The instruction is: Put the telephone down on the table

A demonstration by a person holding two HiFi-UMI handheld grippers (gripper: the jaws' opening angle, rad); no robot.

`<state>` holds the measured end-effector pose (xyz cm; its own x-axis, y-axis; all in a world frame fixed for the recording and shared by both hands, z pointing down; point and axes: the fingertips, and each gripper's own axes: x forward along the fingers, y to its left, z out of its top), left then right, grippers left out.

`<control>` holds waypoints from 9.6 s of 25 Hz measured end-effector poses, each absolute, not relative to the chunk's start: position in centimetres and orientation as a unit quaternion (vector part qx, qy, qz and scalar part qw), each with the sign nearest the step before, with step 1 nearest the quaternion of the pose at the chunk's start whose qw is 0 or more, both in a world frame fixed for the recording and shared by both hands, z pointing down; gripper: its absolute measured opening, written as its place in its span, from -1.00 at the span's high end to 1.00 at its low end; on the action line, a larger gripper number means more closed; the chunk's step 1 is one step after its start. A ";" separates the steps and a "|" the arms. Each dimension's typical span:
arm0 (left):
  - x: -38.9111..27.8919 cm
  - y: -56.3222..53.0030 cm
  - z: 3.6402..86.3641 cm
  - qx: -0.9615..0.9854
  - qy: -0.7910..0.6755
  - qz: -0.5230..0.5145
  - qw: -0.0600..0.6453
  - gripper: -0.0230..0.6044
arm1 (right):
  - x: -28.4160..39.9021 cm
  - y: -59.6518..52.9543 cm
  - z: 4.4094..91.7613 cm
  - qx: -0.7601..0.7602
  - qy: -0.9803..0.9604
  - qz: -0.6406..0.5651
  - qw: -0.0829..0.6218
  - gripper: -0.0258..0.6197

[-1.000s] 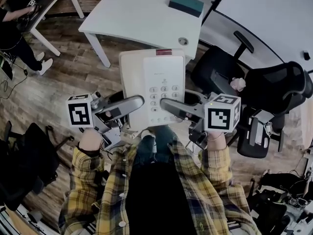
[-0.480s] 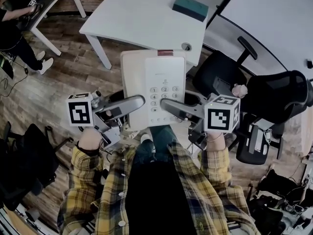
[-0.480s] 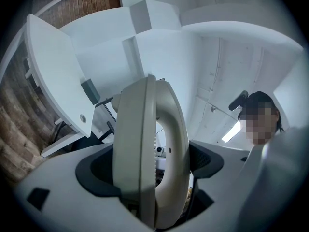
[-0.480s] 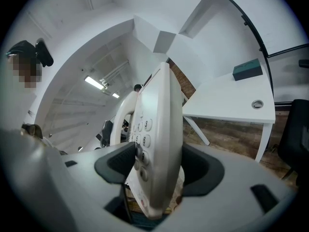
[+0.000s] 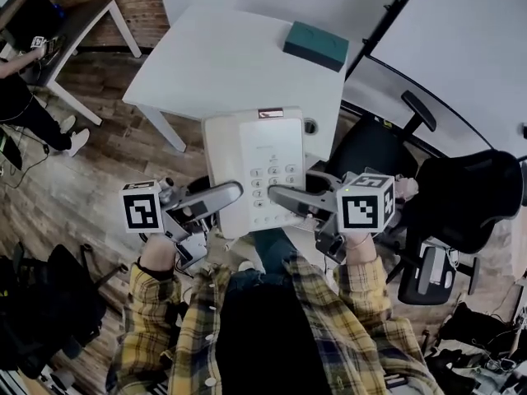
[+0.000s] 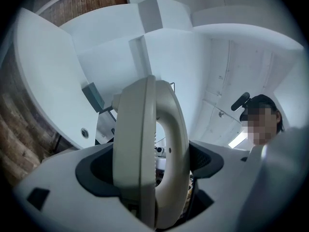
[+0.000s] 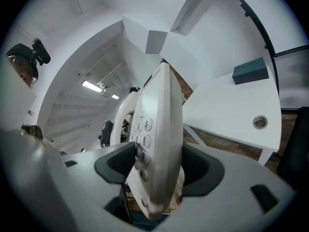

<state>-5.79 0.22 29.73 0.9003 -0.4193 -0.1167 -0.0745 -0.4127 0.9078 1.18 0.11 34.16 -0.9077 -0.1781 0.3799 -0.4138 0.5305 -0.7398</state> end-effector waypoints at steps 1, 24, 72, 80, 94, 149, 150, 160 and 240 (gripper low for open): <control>-5.6 -1.0 29.5 0.826 -0.151 -0.163 0.519 -0.35 | 1.4 -1.1 34.1 0.169 -0.865 0.454 0.130 0.06; -5.0 -3.5 28.3 0.839 -0.142 -0.161 0.499 -0.35 | 1.9 -3.7 33.0 0.174 -0.875 0.436 0.115 0.06; -7.8 -5.8 30.8 0.813 -0.085 -0.115 0.564 -0.35 | -1.1 -4.4 35.3 0.240 -0.829 0.497 0.089 0.06; -5.5 -5.9 31.4 0.813 -0.095 -0.115 0.563 -0.35 | 1.3 -4.6 35.7 0.238 -0.827 0.501 0.089 0.06; -3.1 -5.4 33.5 0.820 -0.085 -0.094 0.558 -0.35 | 3.5 -3.9 38.1 0.238 -0.817 0.516 0.095 0.06; -0.4 -7.2 50.4 0.715 -0.084 -0.097 0.687 -0.36 | 6.1 -4.9 54.3 0.239 -0.732 0.619 0.153 0.05; -0.4 -7.1 50.5 0.713 -0.085 -0.095 0.689 -0.36 | 6.1 -4.9 54.4 0.239 -0.731 0.621 0.154 0.05; -0.3 -7.0 51.1 0.716 -0.086 -0.069 0.689 -0.37 | 6.1 -4.8 54.8 0.241 -0.725 0.627 0.151 0.05; -2.3 -6.8 53.0 0.728 -0.188 0.078 0.655 -0.45 | 7.0 -5.7 56.2 0.332 -0.725 0.542 0.265 0.04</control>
